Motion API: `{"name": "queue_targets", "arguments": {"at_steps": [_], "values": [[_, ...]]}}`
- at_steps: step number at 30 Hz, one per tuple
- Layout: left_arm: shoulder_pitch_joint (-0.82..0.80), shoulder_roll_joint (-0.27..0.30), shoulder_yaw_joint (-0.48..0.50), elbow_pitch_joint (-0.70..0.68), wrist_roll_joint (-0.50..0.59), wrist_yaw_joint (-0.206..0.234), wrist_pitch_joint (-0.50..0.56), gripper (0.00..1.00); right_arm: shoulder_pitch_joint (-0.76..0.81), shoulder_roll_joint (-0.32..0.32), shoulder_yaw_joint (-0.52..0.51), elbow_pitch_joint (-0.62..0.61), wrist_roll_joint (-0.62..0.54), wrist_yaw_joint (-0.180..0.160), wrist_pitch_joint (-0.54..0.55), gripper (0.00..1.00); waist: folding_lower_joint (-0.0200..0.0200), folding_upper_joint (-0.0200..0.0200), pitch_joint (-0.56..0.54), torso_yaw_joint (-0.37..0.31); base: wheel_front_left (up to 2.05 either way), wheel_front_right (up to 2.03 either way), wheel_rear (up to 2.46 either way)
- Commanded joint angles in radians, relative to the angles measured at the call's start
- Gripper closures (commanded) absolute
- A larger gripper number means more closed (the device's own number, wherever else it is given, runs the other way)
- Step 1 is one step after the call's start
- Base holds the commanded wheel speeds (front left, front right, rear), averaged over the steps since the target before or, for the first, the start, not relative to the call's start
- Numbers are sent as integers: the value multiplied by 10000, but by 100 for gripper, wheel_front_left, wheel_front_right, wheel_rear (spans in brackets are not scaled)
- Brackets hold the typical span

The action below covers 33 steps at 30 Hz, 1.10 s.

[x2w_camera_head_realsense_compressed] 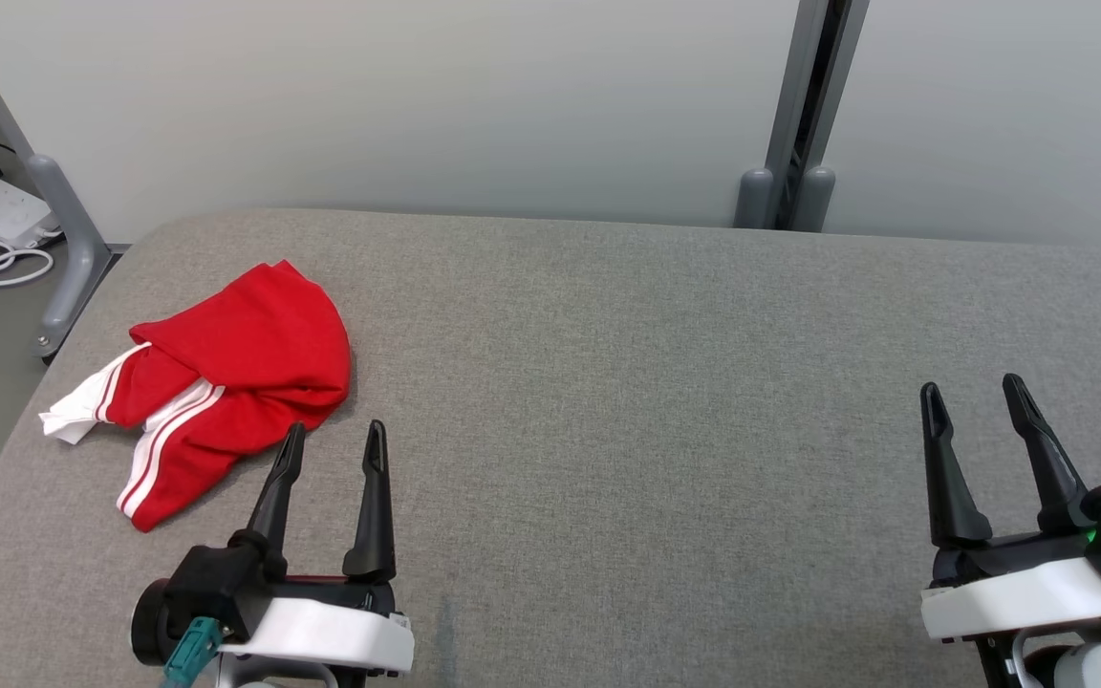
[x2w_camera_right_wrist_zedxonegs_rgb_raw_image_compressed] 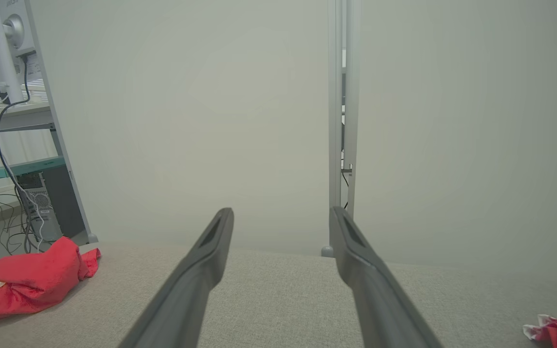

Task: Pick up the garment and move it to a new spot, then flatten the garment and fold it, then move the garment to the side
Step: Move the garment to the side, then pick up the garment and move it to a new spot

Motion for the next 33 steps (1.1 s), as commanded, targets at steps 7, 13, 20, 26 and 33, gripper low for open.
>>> {"name": "queue_targets", "arguments": {"at_steps": [7, 13, 20, 26, 33], "values": [[-118, 33, 15, 29, -81, -45, 0, 0, 97, 45, -86, -103, -109, -6, -23, 0, 0, 0, 80, -23, 0, 0, 0], [-112, 33, -34, 104, -208, -81, 0, 0, 115, 57, -81, 17, -169, -6, 17, 0, 0, 0, 80, -84, 0, 0, 0], [-194, 33, -119, 128, -193, -76, 0, 0, 19, 66, -70, 104, -196, -6, 1, 0, 0, 0, 110, -148, 0, 0, 0], [-181, 32, -144, 165, -148, -99, 1, 0, -5, 70, -96, 162, -186, -6, -10, 0, 0, 0, 93, -198, 0, 0, 0], [-184, 34, -226, 183, -142, -129, 1, 0, 88, 72, -161, 182, -190, -6, 0, 0, 0, 0, 123, -174, 0, 0, 0]]}}
